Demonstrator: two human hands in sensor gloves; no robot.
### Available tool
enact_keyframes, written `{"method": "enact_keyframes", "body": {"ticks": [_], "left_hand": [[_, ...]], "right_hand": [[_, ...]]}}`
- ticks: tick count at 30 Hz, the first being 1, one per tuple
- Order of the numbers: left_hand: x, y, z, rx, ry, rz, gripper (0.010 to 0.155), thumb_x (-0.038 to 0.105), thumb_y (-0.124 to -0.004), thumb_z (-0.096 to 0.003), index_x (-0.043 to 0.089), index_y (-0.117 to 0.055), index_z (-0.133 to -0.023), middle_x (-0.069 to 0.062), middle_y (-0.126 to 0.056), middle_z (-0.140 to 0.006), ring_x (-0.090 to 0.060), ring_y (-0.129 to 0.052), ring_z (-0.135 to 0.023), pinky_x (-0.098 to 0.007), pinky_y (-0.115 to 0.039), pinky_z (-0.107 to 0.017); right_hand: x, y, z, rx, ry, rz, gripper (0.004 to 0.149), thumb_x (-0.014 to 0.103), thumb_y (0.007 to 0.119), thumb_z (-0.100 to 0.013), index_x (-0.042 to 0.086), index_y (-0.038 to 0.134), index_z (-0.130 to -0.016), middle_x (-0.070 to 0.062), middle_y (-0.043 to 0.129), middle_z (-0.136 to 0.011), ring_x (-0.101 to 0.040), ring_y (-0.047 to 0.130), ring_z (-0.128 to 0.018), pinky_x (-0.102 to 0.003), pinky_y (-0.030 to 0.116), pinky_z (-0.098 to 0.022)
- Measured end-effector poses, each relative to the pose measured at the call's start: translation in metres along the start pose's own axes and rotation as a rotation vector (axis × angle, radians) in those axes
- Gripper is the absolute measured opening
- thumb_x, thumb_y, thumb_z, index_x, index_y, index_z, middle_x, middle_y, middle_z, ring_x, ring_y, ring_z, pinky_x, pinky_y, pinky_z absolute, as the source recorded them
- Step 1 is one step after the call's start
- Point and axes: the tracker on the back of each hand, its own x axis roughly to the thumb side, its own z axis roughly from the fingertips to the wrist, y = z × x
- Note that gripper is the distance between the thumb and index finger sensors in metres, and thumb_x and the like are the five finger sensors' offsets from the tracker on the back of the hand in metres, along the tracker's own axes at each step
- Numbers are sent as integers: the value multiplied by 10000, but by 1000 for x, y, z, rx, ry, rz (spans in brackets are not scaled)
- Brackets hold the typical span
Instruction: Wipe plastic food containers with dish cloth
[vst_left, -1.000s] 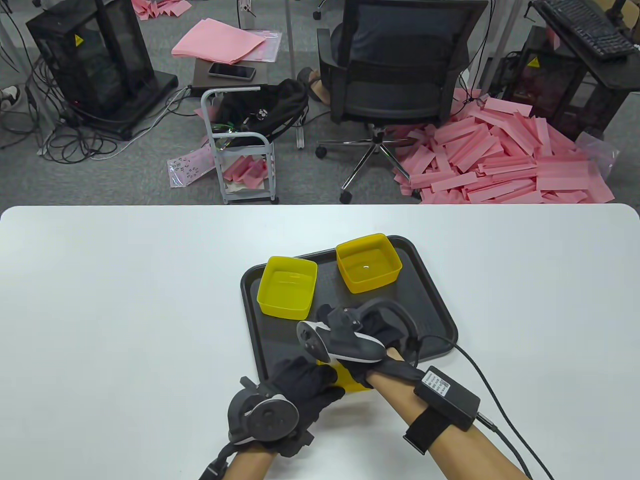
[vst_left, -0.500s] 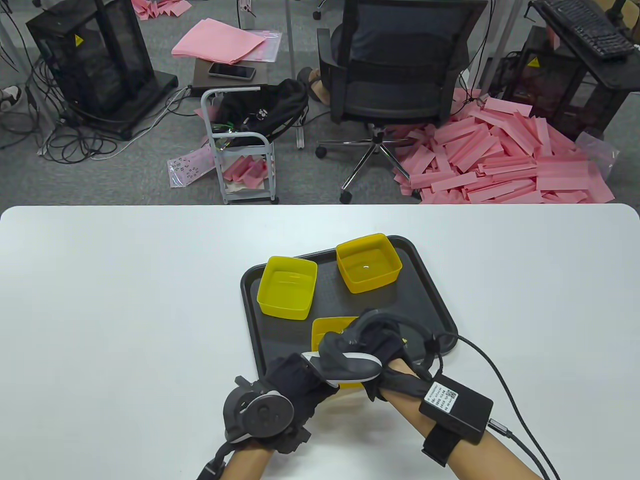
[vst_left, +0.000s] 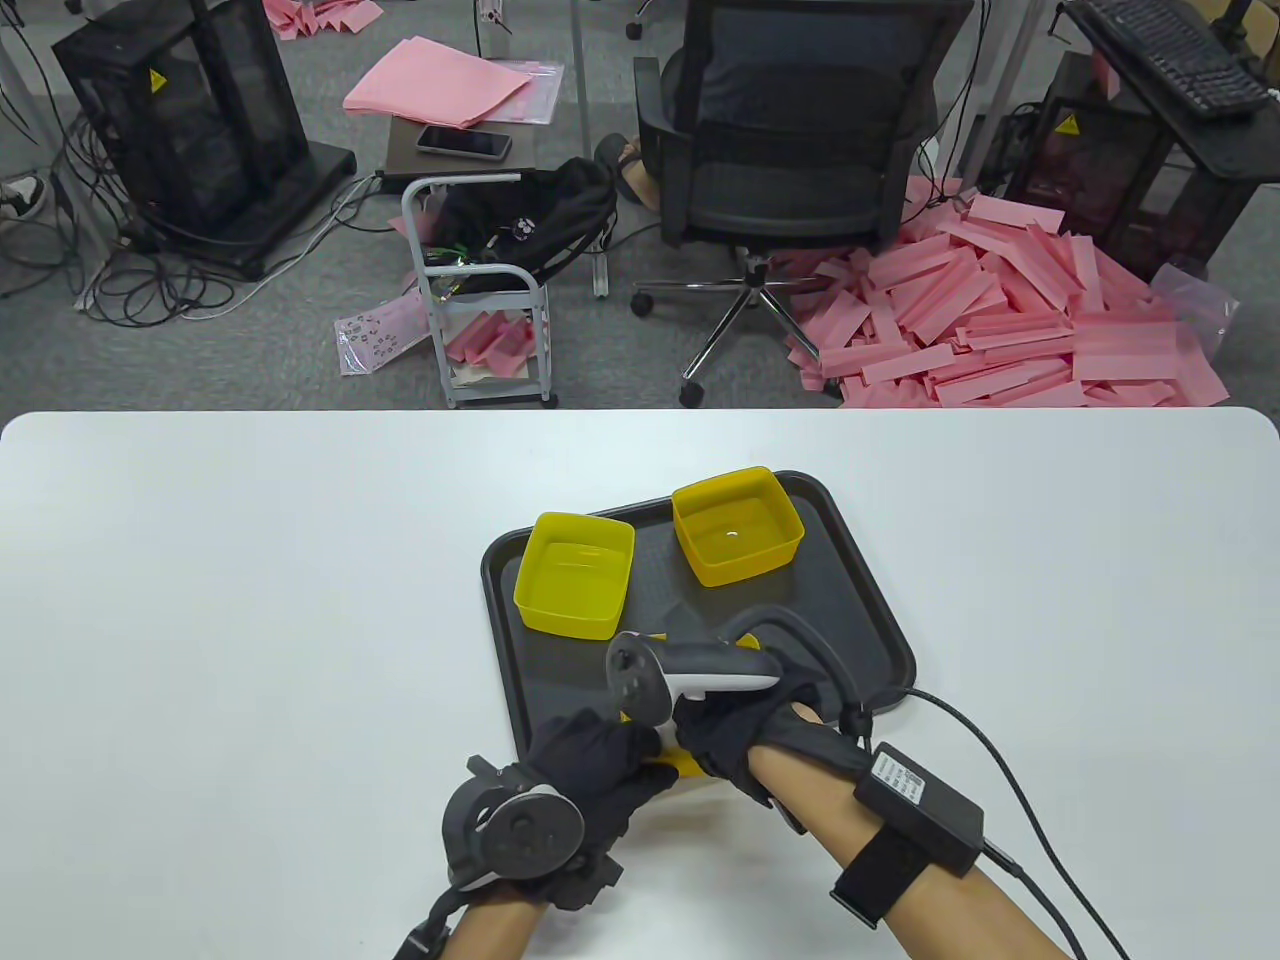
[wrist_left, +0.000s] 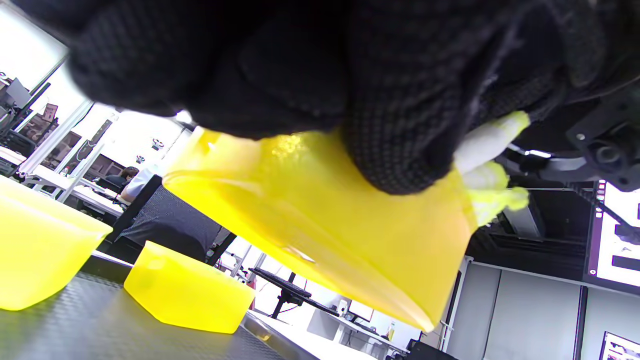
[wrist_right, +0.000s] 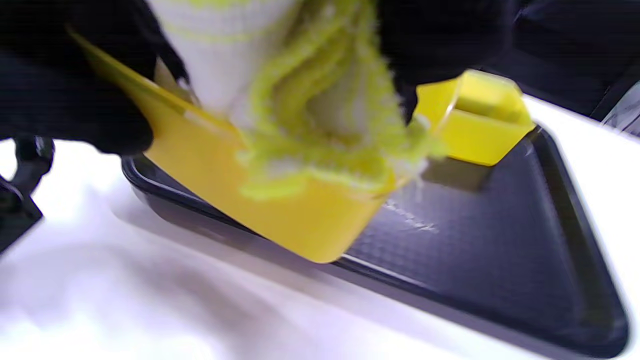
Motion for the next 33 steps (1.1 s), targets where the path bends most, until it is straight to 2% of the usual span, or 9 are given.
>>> {"method": "enact_keyframes", "body": {"ticks": [4, 10, 13, 20, 23, 27, 30, 33], "left_hand": [[-4, -1, 0, -11, 14, 0, 437, 495, -953, -350, 210, -936, -681, -15, -1010, -391, -260, -995, -358, -433, -856, -286], [-12, -6, -1, -38, 52, 20, 431, 496, -947, -355, 223, -927, -688, -10, -1005, -398, -258, -991, -364, -434, -852, -289], [-16, -7, -2, -48, 63, 23, 432, 497, -946, -355, 228, -926, -692, -10, -1005, -402, -259, -992, -369, -436, -851, -295], [-27, -5, -1, -41, 109, 31, 432, 497, -949, -353, 230, -930, -692, -11, -1006, -404, -260, -992, -372, -439, -850, -298], [-30, -2, 0, -28, 123, 35, 432, 496, -951, -351, 229, -931, -691, -11, -1007, -401, -261, -993, -371, -440, -850, -297], [-35, 0, 1, -14, 142, 40, 433, 497, -951, -350, 230, -931, -690, -11, -1007, -400, -261, -993, -369, -439, -850, -296], [-36, 1, 1, -4, 145, 42, 432, 497, -951, -352, 228, -932, -690, -11, -1008, -399, -259, -994, -368, -438, -851, -295], [-34, 3, 0, 17, 138, 48, 433, 500, -949, -353, 231, -930, -692, -8, -1007, -400, -257, -994, -368, -437, -852, -295]], "right_hand": [[-16, 8, -2, -117, -27, -210, 465, 384, 750, -525, 214, 710, -955, -9, 932, -818, -264, 983, -565, -311, 897, -280], [-44, 19, 3, -290, -61, -472, 472, 380, 746, -530, 204, 690, -965, -22, 915, -825, -282, 969, -569, -329, 887, -286], [-55, 20, 11, -385, -97, -504, 476, 392, 736, -535, 223, 664, -974, -7, 886, -847, -285, 956, -597, -340, 886, -322], [-92, 19, 38, -599, -84, -671, 518, 377, 731, -541, 220, 631, -1024, -26, 879, -856, -306, 942, -611, -382, 882, -366], [-112, 23, 49, -655, -57, -723, 499, 380, 728, -544, 223, 648, -1011, -23, 877, -861, -310, 938, -625, -391, 880, -381], [-140, 39, 58, -694, 13, -779, 481, 389, 728, -548, 234, 660, -998, -23, 861, -884, -321, 922, -660, -412, 873, -416], [-151, 58, 57, -684, 46, -817, 477, 389, 726, -551, 236, 654, -997, -27, 843, -913, -329, 913, -681, -423, 870, -434], [-149, 79, 48, -656, 17, -914, 475, 400, 712, -561, 227, 652, -999, -44, 825, -942, -342, 910, -696, -435, 871, -445]]}}
